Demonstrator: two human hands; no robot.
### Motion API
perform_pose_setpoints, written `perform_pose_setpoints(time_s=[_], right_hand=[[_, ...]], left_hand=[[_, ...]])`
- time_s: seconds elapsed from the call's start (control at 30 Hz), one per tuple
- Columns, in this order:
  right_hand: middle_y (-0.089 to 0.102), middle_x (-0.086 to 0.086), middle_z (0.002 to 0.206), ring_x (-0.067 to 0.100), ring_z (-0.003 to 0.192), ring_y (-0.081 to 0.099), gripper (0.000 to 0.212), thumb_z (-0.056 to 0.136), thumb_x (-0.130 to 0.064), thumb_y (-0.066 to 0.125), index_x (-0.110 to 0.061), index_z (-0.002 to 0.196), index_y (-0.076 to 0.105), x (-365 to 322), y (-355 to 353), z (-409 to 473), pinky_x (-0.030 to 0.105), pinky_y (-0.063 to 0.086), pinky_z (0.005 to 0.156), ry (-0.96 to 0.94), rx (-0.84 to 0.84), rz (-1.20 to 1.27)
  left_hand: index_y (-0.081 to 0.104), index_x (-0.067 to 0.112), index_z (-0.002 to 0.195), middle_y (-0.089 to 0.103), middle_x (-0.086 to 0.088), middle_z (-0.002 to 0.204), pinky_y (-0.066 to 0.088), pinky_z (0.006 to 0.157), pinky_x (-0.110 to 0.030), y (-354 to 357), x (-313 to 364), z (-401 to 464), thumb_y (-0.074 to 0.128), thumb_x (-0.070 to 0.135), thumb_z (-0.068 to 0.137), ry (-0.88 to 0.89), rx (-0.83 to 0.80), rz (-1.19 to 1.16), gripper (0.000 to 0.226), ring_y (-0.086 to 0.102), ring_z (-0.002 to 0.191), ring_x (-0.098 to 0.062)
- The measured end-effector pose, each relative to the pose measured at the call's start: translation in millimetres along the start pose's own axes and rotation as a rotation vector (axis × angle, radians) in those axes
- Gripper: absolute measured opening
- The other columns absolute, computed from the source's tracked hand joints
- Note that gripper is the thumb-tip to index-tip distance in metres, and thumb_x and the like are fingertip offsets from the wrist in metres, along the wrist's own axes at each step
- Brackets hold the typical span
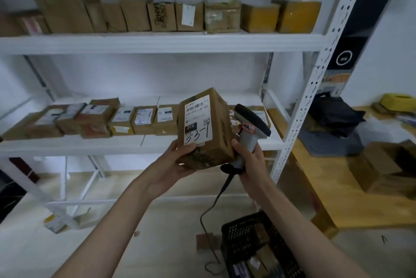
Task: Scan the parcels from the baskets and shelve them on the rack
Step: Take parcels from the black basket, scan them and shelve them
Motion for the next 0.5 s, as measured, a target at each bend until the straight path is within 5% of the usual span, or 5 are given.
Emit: perform_pose_setpoints(time_s=[0.23, 0.4, 0.5], right_hand=[[0.068, 0.017, 0.115, 0.039, 0.107, 0.065, 0.031, 0.093, -0.009, 0.069, -0.016, 0.122, 0.060, -52.9, 18.9, 21.1, 0.054, 0.056, 0.094, -0.123, -0.043, -0.354], [0.066, 0.000, 0.080, 0.011, 0.066, 0.063, 0.019, 0.094, -0.012, 0.067, -0.016, 0.111, 0.059, -96.3, 42.6, 31.7, 0.028, 0.057, 0.064, -0.223, -0.097, -0.443], [0.061, -0.004, 0.066, 0.009, 0.057, 0.057, 0.012, 0.095, -0.016, 0.067, -0.014, 0.104, 0.060, -111.2, 53.5, 35.7, 0.027, 0.054, 0.056, -0.226, -0.154, -0.485]], left_hand=[[0.044, 0.039, 0.140, 0.075, 0.008, 0.113, 0.050, 0.094, -0.032, -8.0, 50.9, 4.6, 0.098, 0.034, 0.055, 0.188, 0.234, 0.282, 0.101, 0.071, 0.104, -0.013], [0.037, 0.043, 0.142, 0.073, 0.015, 0.097, 0.047, 0.081, -0.023, -15.9, 82.8, 14.2, 0.095, 0.025, 0.062, 0.313, 0.410, 0.394, 0.101, 0.068, 0.090, 0.003], [0.035, 0.049, 0.138, 0.068, 0.013, 0.107, 0.053, 0.069, -0.014, -14.8, 100.3, 17.9, 0.095, 0.022, 0.065, 0.407, 0.459, 0.415, 0.099, 0.068, 0.092, 0.001]])
Point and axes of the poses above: each hand's wrist, its own z-axis towards the middle knuckle, its own y-axis out of the palm, x = y × z, the point moved 9 cm from there along z, towards the middle knuckle
